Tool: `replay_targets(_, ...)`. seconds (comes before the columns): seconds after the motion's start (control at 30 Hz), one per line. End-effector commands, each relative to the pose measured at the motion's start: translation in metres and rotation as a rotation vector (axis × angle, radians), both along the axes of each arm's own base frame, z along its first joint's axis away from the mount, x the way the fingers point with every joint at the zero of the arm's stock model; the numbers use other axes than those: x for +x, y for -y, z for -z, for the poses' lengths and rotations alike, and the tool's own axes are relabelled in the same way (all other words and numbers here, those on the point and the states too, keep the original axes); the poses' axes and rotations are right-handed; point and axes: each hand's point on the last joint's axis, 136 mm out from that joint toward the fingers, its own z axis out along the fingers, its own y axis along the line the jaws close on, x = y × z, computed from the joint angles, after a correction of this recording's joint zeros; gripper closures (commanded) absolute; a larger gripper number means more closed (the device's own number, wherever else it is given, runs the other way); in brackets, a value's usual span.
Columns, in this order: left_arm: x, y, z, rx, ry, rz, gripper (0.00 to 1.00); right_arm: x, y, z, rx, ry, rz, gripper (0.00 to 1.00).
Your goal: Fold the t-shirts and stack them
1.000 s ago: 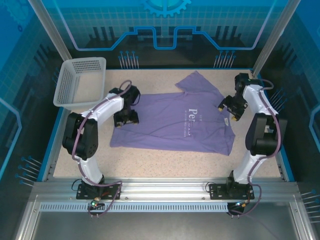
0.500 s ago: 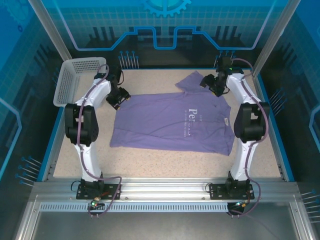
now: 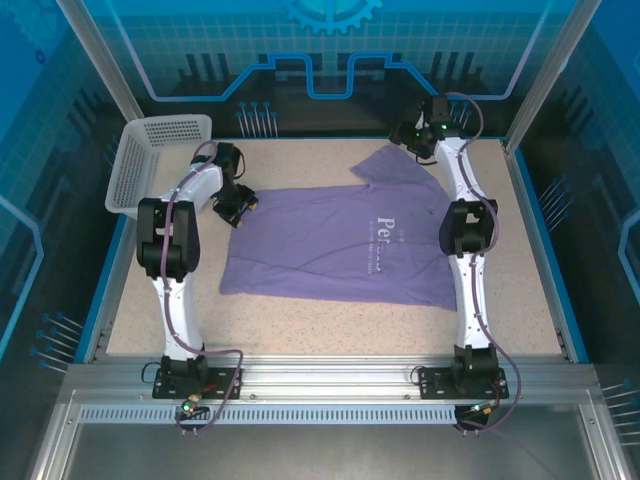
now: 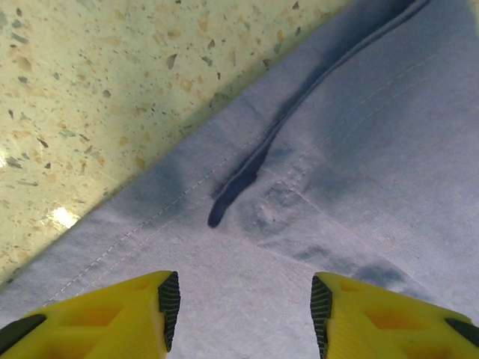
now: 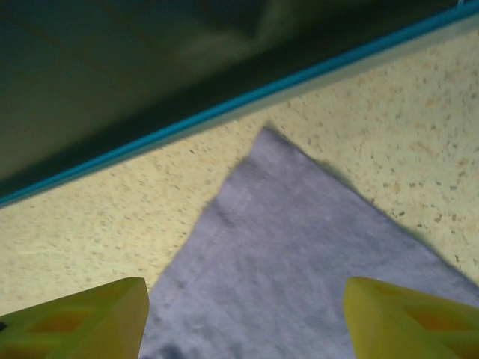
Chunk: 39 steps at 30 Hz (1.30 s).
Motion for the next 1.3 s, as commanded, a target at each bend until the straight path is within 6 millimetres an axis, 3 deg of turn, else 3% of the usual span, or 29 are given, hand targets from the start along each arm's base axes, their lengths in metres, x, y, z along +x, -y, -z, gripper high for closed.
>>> replay_targets(0.0,0.003,-0.005,0.003,0.001,-0.018,-0.008,0.49,0.004,-0.002,0.002,-0.024,0.022,-0.012,0.28)
replay_targets(0.3,0.020,-0.011,0.008,0.032,-0.003,-0.001,0.50,0.030,-0.014,0.009,-0.028,0.126,-0.023,0.27)
replay_targets(0.63,0.019,-0.014,0.013,0.053,-0.013,-0.010,0.72,0.044,-0.006,0.037,-0.025,0.132,0.058,0.29)
replay_targets(0.8,0.022,-0.015,0.006,0.068,-0.001,0.010,0.84,0.042,-0.007,0.058,0.009,0.091,0.087,0.41)
replay_targets(0.9,0.027,-0.016,0.000,0.075,0.019,0.023,0.86,0.041,-0.010,0.067,0.022,0.076,0.079,0.51)
replay_targets(1.07,0.033,-0.016,-0.007,0.097,0.045,0.055,0.93,0.041,-0.011,0.065,0.026,0.080,0.075,0.78)
replay_targets(1.13,0.033,-0.015,-0.006,0.099,0.046,0.058,0.97,0.043,-0.010,0.059,0.039,0.094,0.072,0.83)
replay_targets(1.2,0.031,-0.015,-0.005,0.099,0.040,0.052,0.97,0.044,-0.011,0.054,0.045,0.107,0.066,0.87)
replay_targets(1.27,0.028,-0.017,-0.006,0.109,0.031,0.048,0.84,0.045,-0.010,0.046,0.038,0.120,0.064,0.95)
